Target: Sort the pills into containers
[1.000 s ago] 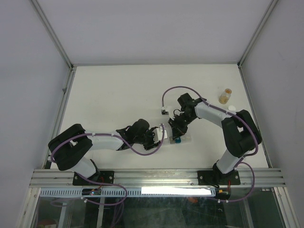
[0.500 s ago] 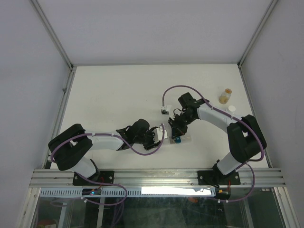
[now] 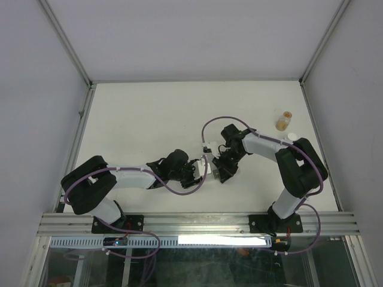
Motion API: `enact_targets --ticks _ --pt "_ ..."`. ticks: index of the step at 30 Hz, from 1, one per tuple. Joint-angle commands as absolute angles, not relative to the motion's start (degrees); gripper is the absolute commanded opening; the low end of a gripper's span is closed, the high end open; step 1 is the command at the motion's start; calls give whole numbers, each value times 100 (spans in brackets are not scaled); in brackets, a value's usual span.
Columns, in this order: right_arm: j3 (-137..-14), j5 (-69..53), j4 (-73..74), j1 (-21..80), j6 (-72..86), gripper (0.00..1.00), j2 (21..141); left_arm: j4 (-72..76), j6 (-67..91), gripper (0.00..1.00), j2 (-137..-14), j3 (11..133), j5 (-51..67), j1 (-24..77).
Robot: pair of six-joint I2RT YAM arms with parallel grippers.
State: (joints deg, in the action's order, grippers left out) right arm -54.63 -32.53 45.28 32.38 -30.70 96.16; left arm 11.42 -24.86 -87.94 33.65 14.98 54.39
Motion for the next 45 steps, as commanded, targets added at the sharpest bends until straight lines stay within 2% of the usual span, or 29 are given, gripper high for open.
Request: enact_targets --ticks 1,7,14,19,23,28,36,41,45 --pt "-5709 -4216 4464 2993 -3395 5 9274 1173 -2486 19 -8724 3542 1778 5511" --pt "-5732 -4930 4605 2604 -3601 12 8834 1170 -2422 27 -8680 3580 1784 5511" --pt "-5724 -5104 4636 2347 -3647 17 8586 1306 -2196 53 -8556 3628 1588 5511" --pt "-5721 -5151 4628 2230 -3665 18 8464 1444 -1887 64 -8386 3662 1386 5511" --pt "-5700 -5198 4621 2161 -3682 19 8345 1529 -1665 69 -8238 3644 1313 5511" --pt "-5691 -5230 4615 2075 -3745 21 8184 1665 -1298 70 -7761 3599 1408 5511" --pt "-5576 -5294 4532 1986 -3885 24 7707 3146 -166 71 -7184 3072 1725 5494" --pt "-5502 -5458 4434 1799 -3924 28 7258 3824 596 77 -7051 2944 1849 5407" --pt "-5442 -5566 4301 1536 -3894 39 6795 4576 1384 90 -6735 2675 1914 5141"
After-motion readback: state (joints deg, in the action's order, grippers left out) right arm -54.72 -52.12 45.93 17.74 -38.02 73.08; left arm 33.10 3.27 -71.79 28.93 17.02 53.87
